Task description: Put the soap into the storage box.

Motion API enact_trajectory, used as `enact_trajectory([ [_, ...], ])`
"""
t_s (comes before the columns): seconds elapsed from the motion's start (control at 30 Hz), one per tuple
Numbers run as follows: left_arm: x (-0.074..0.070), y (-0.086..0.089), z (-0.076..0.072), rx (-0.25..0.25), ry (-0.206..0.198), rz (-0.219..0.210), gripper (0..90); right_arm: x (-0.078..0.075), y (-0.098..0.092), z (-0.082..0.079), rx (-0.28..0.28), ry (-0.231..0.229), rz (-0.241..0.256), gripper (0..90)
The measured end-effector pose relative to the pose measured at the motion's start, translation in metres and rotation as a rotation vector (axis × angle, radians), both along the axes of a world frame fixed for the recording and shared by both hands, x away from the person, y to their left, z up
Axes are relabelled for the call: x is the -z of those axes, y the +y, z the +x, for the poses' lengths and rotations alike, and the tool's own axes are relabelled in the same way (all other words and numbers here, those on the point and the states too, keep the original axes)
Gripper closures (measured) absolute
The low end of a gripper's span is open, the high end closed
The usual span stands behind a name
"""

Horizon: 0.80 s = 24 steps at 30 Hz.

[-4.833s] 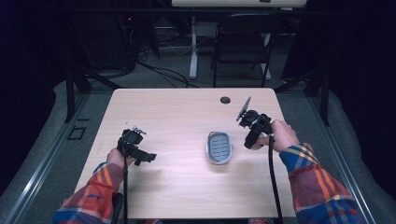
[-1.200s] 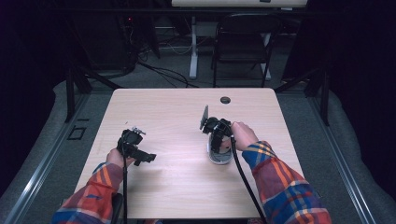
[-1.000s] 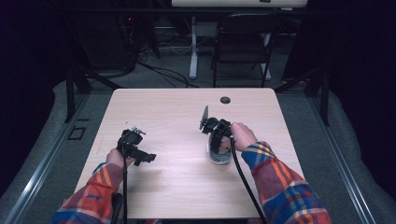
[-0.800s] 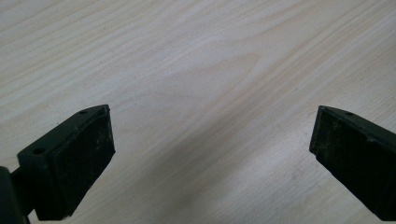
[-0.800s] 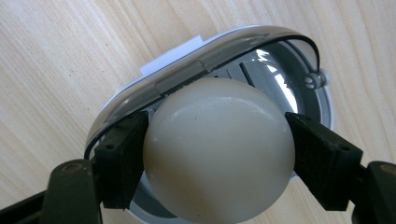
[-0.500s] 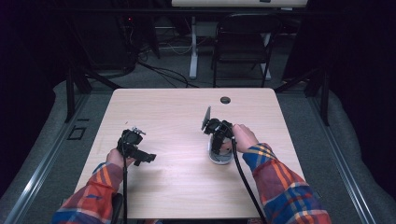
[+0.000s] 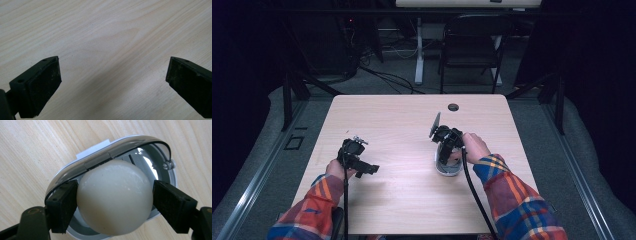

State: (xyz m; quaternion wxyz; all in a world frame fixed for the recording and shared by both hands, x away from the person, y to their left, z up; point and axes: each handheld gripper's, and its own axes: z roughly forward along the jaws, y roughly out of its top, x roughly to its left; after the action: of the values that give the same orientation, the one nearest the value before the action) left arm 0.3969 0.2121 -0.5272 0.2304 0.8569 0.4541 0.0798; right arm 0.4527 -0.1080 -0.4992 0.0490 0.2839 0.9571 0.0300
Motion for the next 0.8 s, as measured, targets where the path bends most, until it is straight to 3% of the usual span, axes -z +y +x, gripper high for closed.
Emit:
enact_trajectory([
  [0.37, 0.000, 0.000, 0.000, -0.003, -0.001, 0.000, 0.0, -0.012, -0.007, -0.005, -0.003, -0.020, 0.039, 14.1],
  [0.8, 0.000, 0.000, 0.000, 0.000, 0.000, 0.002, 0.0, -0.034, -0.028, -0.016, 0.010, -0.067, 0.127, 5.6],
])
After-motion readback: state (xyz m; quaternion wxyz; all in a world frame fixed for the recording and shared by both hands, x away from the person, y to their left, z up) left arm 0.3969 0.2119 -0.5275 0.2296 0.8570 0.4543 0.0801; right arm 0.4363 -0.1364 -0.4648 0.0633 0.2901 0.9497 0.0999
